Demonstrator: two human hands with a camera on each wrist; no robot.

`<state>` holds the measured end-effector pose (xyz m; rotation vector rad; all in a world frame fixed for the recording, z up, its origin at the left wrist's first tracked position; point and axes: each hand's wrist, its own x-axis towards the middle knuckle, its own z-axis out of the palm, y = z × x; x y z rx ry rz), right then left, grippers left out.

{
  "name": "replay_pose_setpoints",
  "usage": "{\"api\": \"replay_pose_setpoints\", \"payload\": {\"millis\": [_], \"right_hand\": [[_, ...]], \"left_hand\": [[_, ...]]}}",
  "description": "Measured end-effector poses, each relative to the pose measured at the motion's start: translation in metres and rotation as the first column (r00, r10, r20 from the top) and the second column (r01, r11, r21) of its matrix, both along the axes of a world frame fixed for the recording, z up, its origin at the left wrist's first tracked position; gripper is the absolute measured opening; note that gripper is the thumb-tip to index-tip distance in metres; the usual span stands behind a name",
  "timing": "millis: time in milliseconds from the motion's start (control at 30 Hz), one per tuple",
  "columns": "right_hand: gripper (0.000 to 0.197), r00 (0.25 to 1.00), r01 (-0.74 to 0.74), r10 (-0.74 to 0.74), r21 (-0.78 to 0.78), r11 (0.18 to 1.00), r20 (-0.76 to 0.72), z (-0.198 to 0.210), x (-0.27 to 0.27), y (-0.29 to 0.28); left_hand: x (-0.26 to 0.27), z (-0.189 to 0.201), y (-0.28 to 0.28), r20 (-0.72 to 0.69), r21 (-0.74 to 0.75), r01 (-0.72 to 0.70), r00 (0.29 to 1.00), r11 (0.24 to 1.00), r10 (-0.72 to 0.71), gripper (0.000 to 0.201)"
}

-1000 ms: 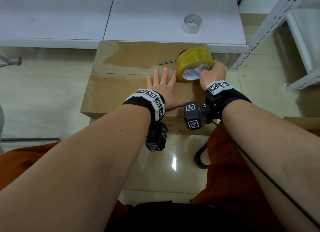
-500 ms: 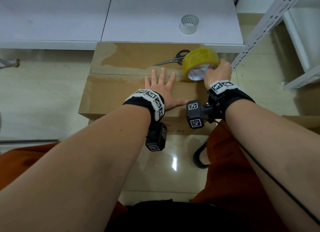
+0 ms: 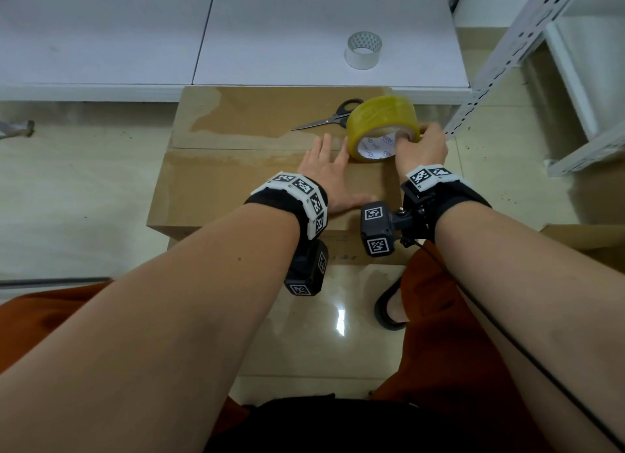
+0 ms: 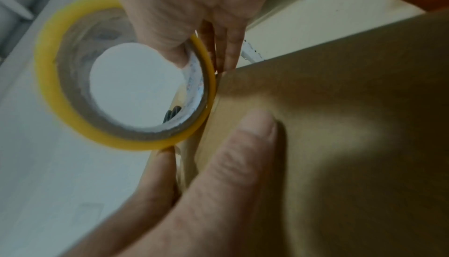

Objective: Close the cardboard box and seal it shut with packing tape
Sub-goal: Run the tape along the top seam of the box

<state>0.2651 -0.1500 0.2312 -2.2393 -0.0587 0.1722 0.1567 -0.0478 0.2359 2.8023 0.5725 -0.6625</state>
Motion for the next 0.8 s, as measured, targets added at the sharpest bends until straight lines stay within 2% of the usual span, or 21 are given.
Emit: {"api": "replay_pose_setpoints", "payload": {"millis": [100,233,333,667,800], "right_hand": [[0.043,0.987,0.024,-0.009,0.095,0.995,-0.159,-0.006,0.001,-0.001],[0.05,0.97,-0.081,0.081,0.01,0.997,-0.231,-0.01,0.002,0.005],[0.045,0.979,-0.074,0.071,-0.01,0.997,-0.191,-0.01,-0.002,0.01],[0.022,0.984,-0.031,0.045,0.083,0.996,-0.172,-0.005,-0.002,0.004],[0.02,0.986,0.001,0.012,0.081,0.997,-0.164,-0.005,0.001,0.001]], "left_hand": [[0.002,-0.003,-0.002,-0.011,-0.001,0.01,1.0,1.0,-0.01,0.106],[0.004,-0.006,-0.005,-0.028,0.041,0.023,0.999,0.999,-0.022,0.096],[0.007,-0.005,-0.005,-0.05,0.046,0.031,0.998,0.998,-0.029,0.095],[0.011,-0.01,-0.007,-0.084,0.078,0.016,0.996,0.997,-0.01,0.096],[0.012,-0.009,-0.01,-0.101,0.093,0.01,0.995,0.996,-0.001,0.104]]}}
